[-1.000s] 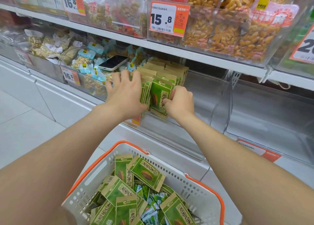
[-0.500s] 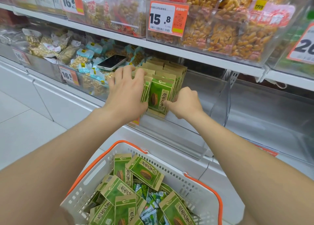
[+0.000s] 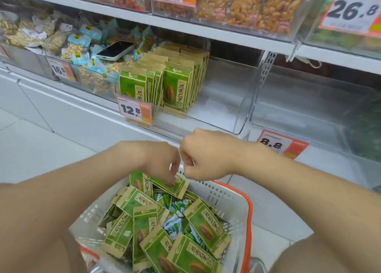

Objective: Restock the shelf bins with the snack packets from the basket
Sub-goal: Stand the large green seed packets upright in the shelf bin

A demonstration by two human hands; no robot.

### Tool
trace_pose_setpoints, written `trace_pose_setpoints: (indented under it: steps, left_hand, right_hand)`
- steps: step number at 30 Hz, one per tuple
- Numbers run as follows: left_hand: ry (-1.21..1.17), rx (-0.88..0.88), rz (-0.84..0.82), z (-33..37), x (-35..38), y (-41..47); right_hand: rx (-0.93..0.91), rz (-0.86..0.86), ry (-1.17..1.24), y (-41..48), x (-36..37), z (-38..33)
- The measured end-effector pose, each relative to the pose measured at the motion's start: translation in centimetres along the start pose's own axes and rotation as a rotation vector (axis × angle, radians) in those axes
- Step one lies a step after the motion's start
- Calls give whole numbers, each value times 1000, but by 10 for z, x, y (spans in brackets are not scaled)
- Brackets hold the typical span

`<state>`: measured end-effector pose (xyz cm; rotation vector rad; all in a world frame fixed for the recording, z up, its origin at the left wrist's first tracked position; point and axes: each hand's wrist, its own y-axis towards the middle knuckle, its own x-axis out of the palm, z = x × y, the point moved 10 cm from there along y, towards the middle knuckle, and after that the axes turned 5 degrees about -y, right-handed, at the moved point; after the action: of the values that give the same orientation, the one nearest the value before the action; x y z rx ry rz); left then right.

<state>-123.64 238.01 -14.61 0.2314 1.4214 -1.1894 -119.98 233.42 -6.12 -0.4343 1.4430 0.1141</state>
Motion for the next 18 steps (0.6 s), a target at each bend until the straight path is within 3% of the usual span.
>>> trace_pose_setpoints:
  steps: [4,11,18]
  left_hand:
    - [150,-25,-242,7,79,34]
    - [163,56,-453,35,197,49]
    - [246,101,-366,55,236,43]
  right_hand:
    - [-21,-164,-94,-11,47,-4]
    - [7,-308,-87,-30,94,2]
    - [12,-375,-110,-37,111,0]
